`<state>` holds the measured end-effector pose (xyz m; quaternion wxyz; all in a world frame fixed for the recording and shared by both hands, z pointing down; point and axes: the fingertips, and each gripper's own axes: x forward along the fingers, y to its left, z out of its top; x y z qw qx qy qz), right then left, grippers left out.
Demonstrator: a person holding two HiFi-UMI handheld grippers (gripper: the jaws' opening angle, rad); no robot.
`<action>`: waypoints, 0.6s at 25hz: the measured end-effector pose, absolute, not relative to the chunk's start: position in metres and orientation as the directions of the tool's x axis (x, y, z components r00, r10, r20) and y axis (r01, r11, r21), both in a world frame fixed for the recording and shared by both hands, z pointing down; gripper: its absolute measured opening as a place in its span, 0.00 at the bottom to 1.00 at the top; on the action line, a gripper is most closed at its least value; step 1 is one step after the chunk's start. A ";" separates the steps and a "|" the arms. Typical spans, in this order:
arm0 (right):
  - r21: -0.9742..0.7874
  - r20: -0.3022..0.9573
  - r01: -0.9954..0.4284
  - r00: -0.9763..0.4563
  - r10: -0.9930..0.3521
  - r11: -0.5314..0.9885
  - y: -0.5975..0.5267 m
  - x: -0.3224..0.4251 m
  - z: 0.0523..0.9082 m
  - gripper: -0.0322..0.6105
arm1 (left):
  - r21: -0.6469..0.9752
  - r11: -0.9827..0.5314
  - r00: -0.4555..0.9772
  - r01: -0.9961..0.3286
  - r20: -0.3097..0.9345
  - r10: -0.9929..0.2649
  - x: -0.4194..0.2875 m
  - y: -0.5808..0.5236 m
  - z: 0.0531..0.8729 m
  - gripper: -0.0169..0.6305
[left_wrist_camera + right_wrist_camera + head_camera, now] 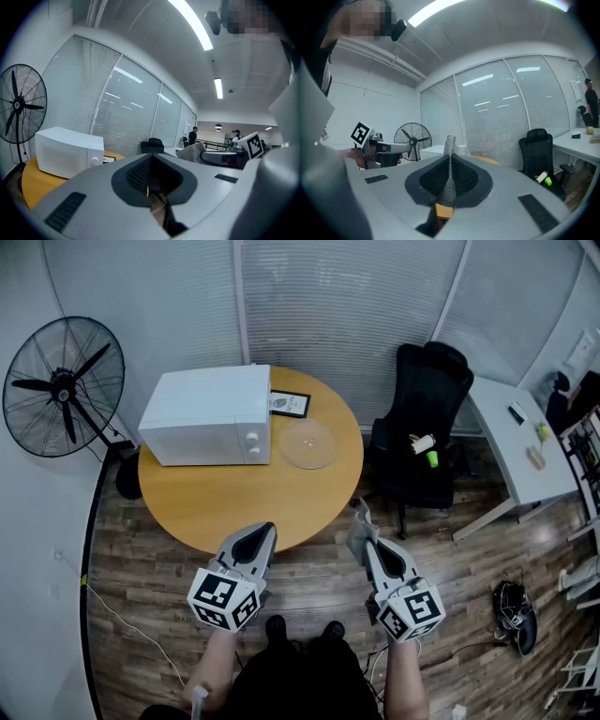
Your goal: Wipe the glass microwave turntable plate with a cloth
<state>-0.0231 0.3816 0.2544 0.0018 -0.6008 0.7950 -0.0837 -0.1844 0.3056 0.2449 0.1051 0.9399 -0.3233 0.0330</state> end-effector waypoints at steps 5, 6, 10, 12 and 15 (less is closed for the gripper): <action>-0.137 0.104 -0.954 -0.283 -0.954 0.268 0.379 -0.056 0.255 0.08 | 0.154 -0.772 0.787 -0.617 0.135 -0.602 -0.213 0.299 0.245 0.02; -0.136 0.107 -0.954 -0.282 -0.954 0.267 0.378 -0.060 0.256 0.08 | 0.156 -0.773 0.789 -0.615 0.136 -0.600 -0.215 0.298 0.247 0.02; -0.133 0.115 -0.959 -0.267 -0.957 0.252 0.379 -0.069 0.259 0.08 | 0.165 -0.781 0.798 -0.602 0.151 -0.583 -0.222 0.296 0.254 0.02; -0.137 0.117 -0.962 -0.253 -0.960 0.236 0.379 -0.071 0.262 0.08 | 0.169 -0.787 0.805 -0.593 0.155 -0.573 -0.225 0.297 0.259 0.02; -0.152 0.116 -0.965 -0.231 -0.966 0.212 0.380 -0.076 0.266 0.08 | 0.180 -0.789 0.809 -0.587 0.167 -0.563 -0.232 0.297 0.266 0.02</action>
